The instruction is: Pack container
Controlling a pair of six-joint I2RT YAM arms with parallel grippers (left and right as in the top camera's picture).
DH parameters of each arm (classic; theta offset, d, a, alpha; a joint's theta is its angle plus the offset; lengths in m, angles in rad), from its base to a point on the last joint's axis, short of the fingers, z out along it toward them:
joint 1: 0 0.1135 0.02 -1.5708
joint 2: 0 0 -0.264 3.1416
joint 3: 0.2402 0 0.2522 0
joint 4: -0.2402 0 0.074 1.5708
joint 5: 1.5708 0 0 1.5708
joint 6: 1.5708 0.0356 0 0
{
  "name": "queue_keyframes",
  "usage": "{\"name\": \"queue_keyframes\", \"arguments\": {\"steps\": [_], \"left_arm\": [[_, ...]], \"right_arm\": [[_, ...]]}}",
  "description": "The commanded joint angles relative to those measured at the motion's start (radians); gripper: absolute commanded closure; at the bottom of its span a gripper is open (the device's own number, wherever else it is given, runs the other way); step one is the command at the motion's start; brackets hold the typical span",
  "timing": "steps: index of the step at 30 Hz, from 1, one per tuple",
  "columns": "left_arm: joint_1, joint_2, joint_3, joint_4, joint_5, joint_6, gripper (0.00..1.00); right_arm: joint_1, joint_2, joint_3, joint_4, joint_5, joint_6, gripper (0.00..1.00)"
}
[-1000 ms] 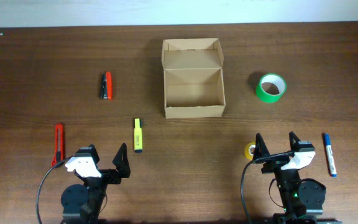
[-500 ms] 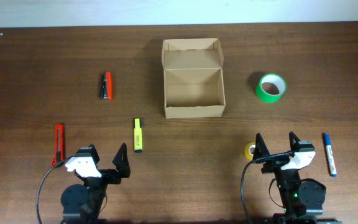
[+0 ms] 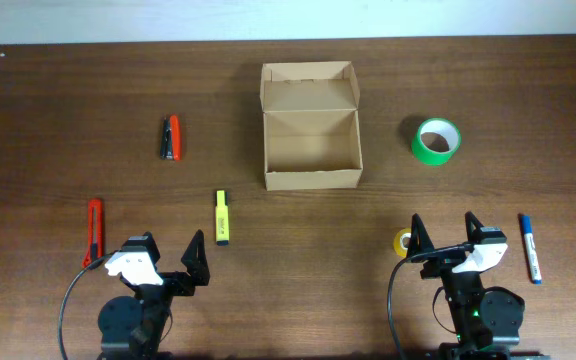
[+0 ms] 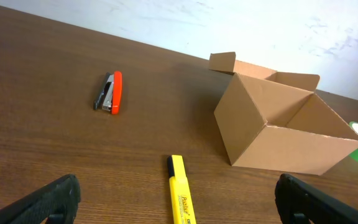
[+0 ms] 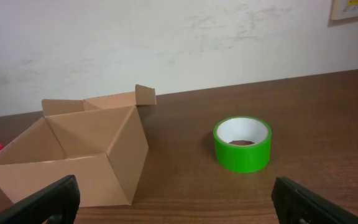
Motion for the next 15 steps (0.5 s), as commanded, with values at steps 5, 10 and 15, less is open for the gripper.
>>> {"name": "queue_keyframes", "arguments": {"steps": [5,10,15], "left_arm": [[-0.004,-0.01,-0.011,0.018,-0.04,-0.006,0.0],[-0.004,-0.01,-0.011,0.036,-0.039,-0.01,0.0],[-0.004,-0.001,0.003,0.036,-0.037,-0.01,0.0]], "right_arm": [[0.006,-0.01,-0.009,-0.001,0.013,0.0,0.01],[0.006,-0.01,-0.009,0.0,0.013,0.0,0.01],[0.006,-0.01,0.02,-0.003,-0.002,0.035,0.01]]}}
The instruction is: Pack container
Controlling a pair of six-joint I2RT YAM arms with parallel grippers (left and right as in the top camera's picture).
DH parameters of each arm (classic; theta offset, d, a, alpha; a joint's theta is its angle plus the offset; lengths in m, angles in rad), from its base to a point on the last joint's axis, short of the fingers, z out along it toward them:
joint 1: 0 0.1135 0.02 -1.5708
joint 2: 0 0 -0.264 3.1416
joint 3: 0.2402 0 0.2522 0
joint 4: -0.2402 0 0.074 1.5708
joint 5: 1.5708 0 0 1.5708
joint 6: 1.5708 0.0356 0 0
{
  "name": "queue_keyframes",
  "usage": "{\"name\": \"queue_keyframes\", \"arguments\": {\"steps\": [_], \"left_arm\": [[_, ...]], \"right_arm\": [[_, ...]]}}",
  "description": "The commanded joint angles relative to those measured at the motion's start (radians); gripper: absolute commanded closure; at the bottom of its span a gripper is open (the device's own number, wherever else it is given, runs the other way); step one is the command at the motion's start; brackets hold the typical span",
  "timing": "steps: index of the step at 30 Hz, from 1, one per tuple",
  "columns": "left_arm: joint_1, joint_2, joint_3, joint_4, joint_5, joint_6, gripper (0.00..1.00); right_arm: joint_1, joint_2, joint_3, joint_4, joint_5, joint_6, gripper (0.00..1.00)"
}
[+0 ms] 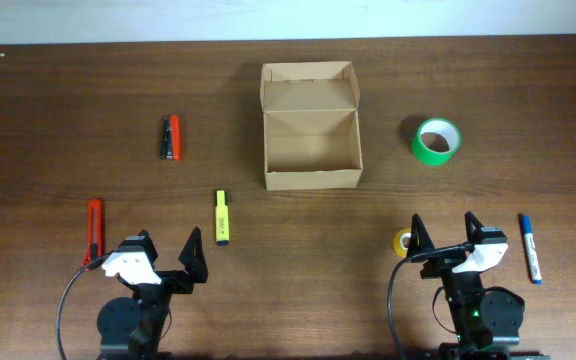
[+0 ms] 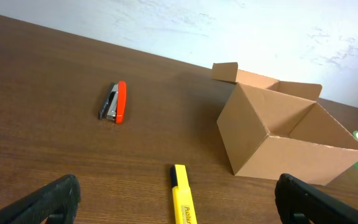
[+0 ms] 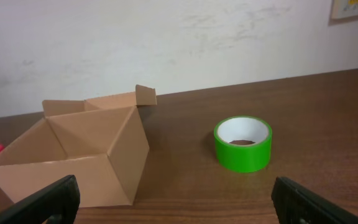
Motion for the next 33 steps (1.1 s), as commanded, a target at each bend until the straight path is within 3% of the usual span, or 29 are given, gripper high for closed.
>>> {"name": "queue_keyframes", "arguments": {"steps": [1,6,11,17,21,25,29,33], "left_arm": [[-0.004,0.008,0.014,0.006,-0.016,-0.009,0.0],[-0.004,0.125,0.139,0.006,-0.12,0.08,0.0],[-0.004,0.378,0.338,0.003,-0.131,0.217,0.0],[-0.004,0.757,0.699,-0.041,-0.128,0.338,0.0],[-0.004,0.977,0.961,-0.175,-0.132,0.423,0.0],[-0.004,1.153,1.183,-0.31,-0.132,0.43,0.0],[-0.004,1.272,1.328,-0.397,-0.132,0.468,0.01],[-0.003,1.326,1.365,-0.423,-0.132,0.482,0.01]], "right_arm": [[0.006,-0.01,0.032,-0.006,-0.001,0.024,0.01],[0.001,0.009,0.167,-0.174,0.073,0.008,0.01],[0.002,0.117,0.341,-0.33,0.118,-0.052,0.01],[0.001,0.399,0.577,-0.391,0.13,-0.058,0.01],[0.001,0.63,0.792,-0.496,0.13,-0.116,0.01],[0.001,0.848,1.024,-0.627,0.129,-0.166,0.01],[-0.003,1.049,1.242,-0.747,0.082,-0.239,0.01],[-0.013,1.204,1.374,-0.795,0.039,-0.243,0.01]]}}
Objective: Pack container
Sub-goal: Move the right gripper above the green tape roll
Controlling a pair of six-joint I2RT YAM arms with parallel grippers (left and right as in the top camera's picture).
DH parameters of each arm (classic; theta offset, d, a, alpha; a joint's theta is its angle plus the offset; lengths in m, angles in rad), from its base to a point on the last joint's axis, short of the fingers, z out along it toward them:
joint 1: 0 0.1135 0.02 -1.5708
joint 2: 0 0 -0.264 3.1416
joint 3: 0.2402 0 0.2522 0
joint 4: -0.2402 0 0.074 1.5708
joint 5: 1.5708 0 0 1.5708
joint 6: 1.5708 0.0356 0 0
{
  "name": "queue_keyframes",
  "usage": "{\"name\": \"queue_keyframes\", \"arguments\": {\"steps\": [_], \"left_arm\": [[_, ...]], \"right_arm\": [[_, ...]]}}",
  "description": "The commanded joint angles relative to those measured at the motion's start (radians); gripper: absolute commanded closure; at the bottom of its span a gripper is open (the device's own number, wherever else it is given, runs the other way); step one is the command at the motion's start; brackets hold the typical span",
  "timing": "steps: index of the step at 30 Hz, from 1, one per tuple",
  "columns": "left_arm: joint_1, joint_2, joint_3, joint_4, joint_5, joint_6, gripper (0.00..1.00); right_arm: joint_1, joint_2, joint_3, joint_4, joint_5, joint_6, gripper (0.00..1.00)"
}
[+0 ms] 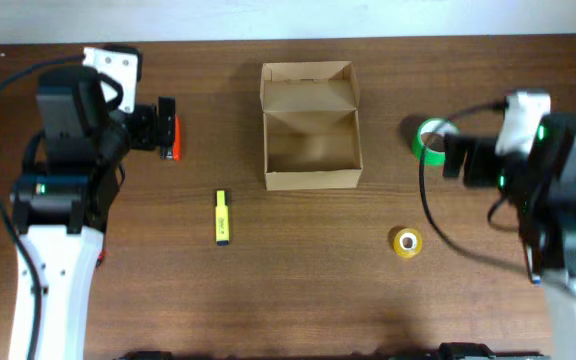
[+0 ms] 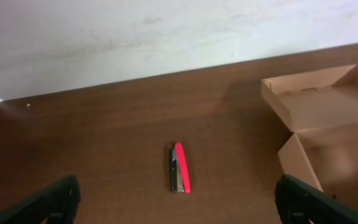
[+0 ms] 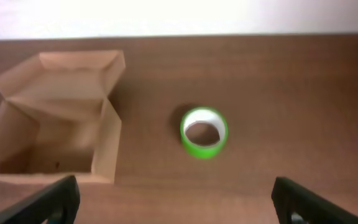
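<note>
The open cardboard box (image 1: 311,150) stands empty at the back middle of the table. An orange and black stapler (image 2: 179,168) lies left of it, and my left gripper (image 2: 178,206) hangs open high above it, holding nothing. A green tape roll (image 3: 204,132) lies right of the box, below and ahead of my open, empty right gripper (image 3: 174,206). A yellow highlighter (image 1: 222,217) and a small yellow tape roll (image 1: 404,241) lie nearer the front.
The box's lid flap (image 1: 308,88) lies folded back toward the far table edge by the white wall. My raised left arm (image 1: 53,240) covers the table's left side. The right arm (image 1: 568,210) covers its right side.
Both arms were low at the table's front edge. Now they are raised and reach back, the left over the stapler, the right by the green tape. Both grippers stay open. No object moved.
First both arms sat low at the front edge with grippers open, looking across the table at the box. Then the left wrist had shifted slightly and the right was still. Now both grippers hang open high over the back of the table.
</note>
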Motion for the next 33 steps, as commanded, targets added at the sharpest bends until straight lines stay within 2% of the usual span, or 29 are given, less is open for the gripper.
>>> {"name": "queue_keyframes", "arguments": {"steps": [1,12,18,22,27,30,33], "left_arm": [[-0.003,0.035,0.029,-0.012,-0.007,0.041,0.0],[0.017,0.101,0.029,-0.013,-0.027,0.072,0.0],[0.069,0.145,0.029,0.014,-0.026,0.071,0.0],[0.086,0.19,0.029,0.014,-0.026,0.071,0.0],[0.088,0.254,0.028,0.014,-0.026,0.071,0.0],[0.088,0.282,0.028,0.014,-0.026,0.071,0.0],[0.088,0.295,0.028,0.013,-0.026,0.071,0.0]], "right_arm": [[-0.013,0.106,0.09,-0.021,-0.05,-0.046,0.01],[-0.047,0.388,0.154,-0.063,-0.102,0.014,0.01],[-0.061,0.674,0.456,-0.276,-0.134,0.015,0.01],[-0.058,0.801,0.623,-0.343,-0.141,0.014,0.01],[-0.057,0.866,0.673,-0.351,-0.142,0.015,0.0],[-0.056,0.893,0.673,-0.353,-0.13,0.016,0.07],[-0.051,0.922,0.673,-0.359,-0.126,0.026,0.08]]}}
